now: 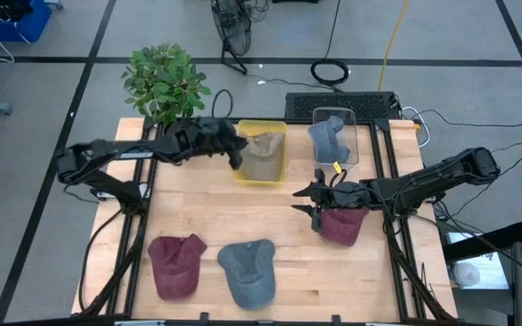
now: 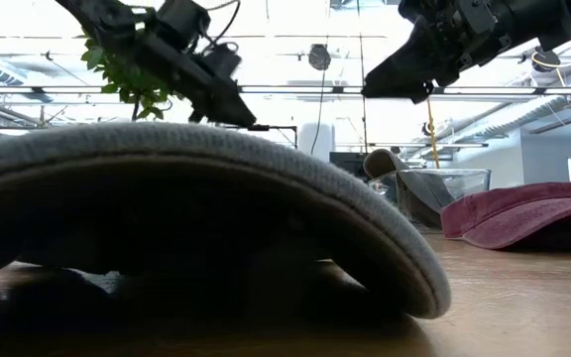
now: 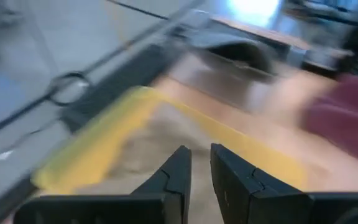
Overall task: Pick & Place hat
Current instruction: Put the blue cap into the transparent bin
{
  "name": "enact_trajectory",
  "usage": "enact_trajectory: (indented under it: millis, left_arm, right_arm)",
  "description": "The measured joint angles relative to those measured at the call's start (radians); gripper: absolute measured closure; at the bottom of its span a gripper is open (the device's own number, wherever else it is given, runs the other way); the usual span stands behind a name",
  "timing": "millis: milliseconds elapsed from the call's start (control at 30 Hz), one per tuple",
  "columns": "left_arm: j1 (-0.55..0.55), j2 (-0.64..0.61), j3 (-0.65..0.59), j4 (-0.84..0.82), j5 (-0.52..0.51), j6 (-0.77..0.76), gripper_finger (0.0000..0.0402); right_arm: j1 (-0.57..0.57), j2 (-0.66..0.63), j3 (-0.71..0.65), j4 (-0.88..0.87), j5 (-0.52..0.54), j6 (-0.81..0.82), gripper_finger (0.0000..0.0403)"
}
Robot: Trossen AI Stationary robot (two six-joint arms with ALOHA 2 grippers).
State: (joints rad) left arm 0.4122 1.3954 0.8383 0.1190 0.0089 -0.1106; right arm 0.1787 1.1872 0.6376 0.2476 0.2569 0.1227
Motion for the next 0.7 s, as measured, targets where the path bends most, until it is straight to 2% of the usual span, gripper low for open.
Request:
enact_trajectory:
  millis: [233, 433, 533, 700]
  left_arm:
    - [-0.196, -0.056, -0.001, -0.144, 0.046, 0.013, 0.0337]
    - [-0.340, -0.054, -0.001, -0.118, 0.044, 0.068, 0.0337]
    - [-0.398, -0.086, -0.002, -0.118, 0.044, 0.068, 0.0337]
    - [-0.462, -0.148, -0.002, -0.153, 0.042, 0.147, 0.0337]
  right_arm:
    - [0.000, 0.000, 0.000, -0.012, -0.028, 0.040, 0.0257]
    - [0.001, 0.000, 0.000, -0.013, -0.053, 0.075, 0.0257]
    - [0.000, 0.000, 0.000, -0.005, -0.101, 0.078, 0.0257]
    - [0.029, 0.048, 0.000, 0.145, -0.130, 0.058, 0.0257]
